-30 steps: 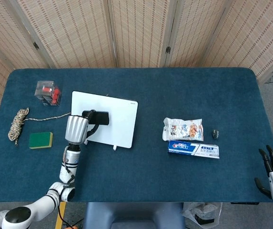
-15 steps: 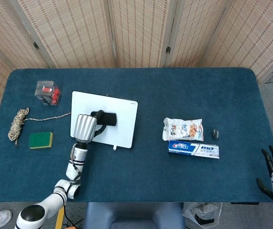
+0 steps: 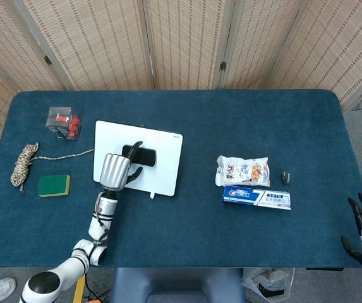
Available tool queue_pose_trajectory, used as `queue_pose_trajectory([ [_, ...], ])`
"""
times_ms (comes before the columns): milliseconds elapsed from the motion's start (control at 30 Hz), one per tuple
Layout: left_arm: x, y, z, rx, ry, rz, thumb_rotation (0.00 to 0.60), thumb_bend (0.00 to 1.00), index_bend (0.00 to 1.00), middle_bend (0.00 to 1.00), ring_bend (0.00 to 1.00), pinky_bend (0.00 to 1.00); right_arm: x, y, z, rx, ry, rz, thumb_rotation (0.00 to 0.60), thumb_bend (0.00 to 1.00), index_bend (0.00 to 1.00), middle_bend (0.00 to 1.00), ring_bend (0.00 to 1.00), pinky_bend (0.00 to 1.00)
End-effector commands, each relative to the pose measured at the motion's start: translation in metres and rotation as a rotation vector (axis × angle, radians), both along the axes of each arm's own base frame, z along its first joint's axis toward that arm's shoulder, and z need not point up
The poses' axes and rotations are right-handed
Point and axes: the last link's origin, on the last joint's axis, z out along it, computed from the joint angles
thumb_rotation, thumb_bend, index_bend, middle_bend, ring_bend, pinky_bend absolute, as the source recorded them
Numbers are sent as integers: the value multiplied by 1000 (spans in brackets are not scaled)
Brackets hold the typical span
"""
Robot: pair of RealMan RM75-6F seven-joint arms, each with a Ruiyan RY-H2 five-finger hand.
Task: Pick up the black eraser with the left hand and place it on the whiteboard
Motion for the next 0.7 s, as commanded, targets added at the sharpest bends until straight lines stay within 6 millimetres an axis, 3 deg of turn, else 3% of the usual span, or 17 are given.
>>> queue_pose_trajectory([
  [33,-17,-31,8,-7,8,-47,600,249,191,1000,1000,1000,0,0,0,-4,-1,2,600,334,0,0,79,135],
  [100,-30,-61,21,-33,9,-81,600,249,179,1000,1000,1000,2,1,0,-3,-3,8,600,334,0,0,79,135],
  [267,-69,-155,89,-175,94,-28,600,250,174,1000,990,1000,5,5,-4,-1,11,24,600,335,0,0,80,134],
  [400,-94,-215,147,-300,278,168,600,244,133,1000,854,922,7,3,-9,11,24,24,600,335,0,0,81,135],
  [467,-100,-234,170,-294,305,226,600,240,100,992,764,830,8,1,-12,24,36,23,600,334,0,0,81,135],
  [600,-120,-258,188,-205,319,312,600,239,63,834,569,630,7,-3,-15,38,46,12,600,335,0,0,81,135],
  [700,-141,-274,189,-113,336,392,600,239,7,609,368,431,7,-5,-15,41,45,10,600,334,0,0,83,135],
])
